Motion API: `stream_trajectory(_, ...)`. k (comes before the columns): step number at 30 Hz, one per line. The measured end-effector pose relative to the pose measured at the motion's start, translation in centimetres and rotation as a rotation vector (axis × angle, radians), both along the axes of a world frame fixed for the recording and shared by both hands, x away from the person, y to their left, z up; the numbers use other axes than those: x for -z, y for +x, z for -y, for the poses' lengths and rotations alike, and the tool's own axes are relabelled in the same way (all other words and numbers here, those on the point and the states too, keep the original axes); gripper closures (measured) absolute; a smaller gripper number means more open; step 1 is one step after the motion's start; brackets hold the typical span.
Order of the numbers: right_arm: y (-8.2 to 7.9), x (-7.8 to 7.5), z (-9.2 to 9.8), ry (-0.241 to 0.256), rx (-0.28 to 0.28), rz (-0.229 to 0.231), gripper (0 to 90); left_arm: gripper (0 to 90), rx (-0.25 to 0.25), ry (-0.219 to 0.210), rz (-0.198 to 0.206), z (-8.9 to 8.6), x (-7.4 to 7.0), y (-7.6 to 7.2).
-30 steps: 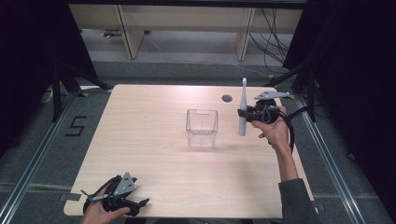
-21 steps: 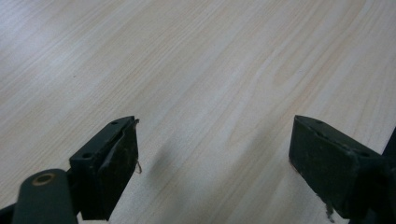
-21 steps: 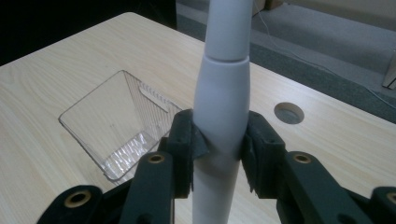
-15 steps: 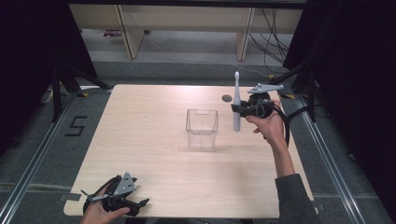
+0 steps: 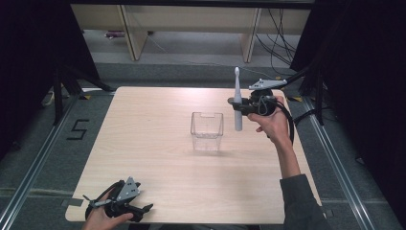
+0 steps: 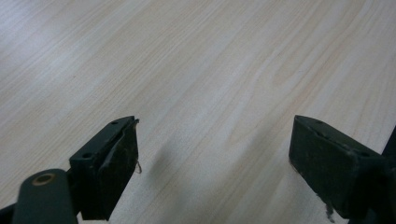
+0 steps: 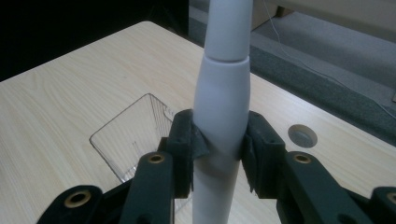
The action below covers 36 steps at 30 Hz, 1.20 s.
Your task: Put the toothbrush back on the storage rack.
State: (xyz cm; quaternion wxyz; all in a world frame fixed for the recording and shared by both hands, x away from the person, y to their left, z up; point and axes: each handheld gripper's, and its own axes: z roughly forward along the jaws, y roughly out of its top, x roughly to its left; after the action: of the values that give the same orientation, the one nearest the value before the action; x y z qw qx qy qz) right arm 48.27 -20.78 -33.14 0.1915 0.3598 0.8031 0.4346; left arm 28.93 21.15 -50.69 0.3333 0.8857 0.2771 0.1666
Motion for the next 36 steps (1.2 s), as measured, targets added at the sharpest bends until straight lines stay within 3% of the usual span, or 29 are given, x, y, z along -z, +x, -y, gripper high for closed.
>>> stream_trajectory(3,0.0,-0.5,-0.4,0.003,-0.002,0.020,67.1,15.3,-0.001,-0.001,-0.001,0.0,0.0,0.0)
stream_trajectory(10,0.0,-1.3,-1.7,0.004,-0.029,0.017,67.2,15.3,-0.001,-0.001,0.000,0.0,0.0,0.0)
stream_trajectory(13,0.1,-1.7,-2.3,-0.011,-0.037,0.046,67.2,15.3,-0.011,-0.011,-0.006,0.1,0.1,-0.1)
stream_trajectory(14,0.0,-1.9,-2.5,-0.003,-0.033,0.021,67.2,15.3,-0.008,-0.008,-0.004,0.0,0.0,-0.1)
stream_trajectory(17,0.1,-2.3,-3.0,-0.011,-0.055,0.038,67.2,15.3,0.002,0.001,-0.001,0.0,0.0,0.0)
stream_trajectory(19,0.1,-2.4,-3.4,0.005,-0.062,0.023,67.2,15.3,0.002,0.002,-0.001,0.0,0.0,0.0)
stream_trajectory(24,0.3,-2.4,-4.7,0.007,-0.080,0.038,67.2,15.3,0.004,0.004,0.001,0.0,0.0,0.0)
stream_trajectory(26,0.4,-2.4,-5.1,0.007,-0.092,0.023,67.2,15.3,0.005,0.004,0.001,0.0,0.0,0.0)
stream_trajectory(27,0.5,-2.4,-5.2,-0.003,-0.094,0.040,67.2,15.3,0.000,0.001,-0.001,0.0,0.0,0.0)
stream_trajectory(28,0.4,-2.3,-5.6,0.006,-0.102,0.017,67.2,15.3,0.004,0.003,0.001,0.0,0.0,0.0)
stream_trajectory(34,1.0,-1.6,-6.8,-0.010,-0.115,0.013,67.2,15.3,0.005,0.002,0.000,0.0,0.0,0.0)
stream_trajectory(35,1.0,-1.4,-7.0,-0.010,-0.117,-0.007,67.2,15.3,-0.003,-0.007,-0.005,0.0,0.0,-0.1)
stream_trajectory(36,1.2,-1.2,-7.1,-0.015,-0.115,0.011,67.2,15.3,-0.007,-0.012,-0.004,0.1,0.0,-0.1)
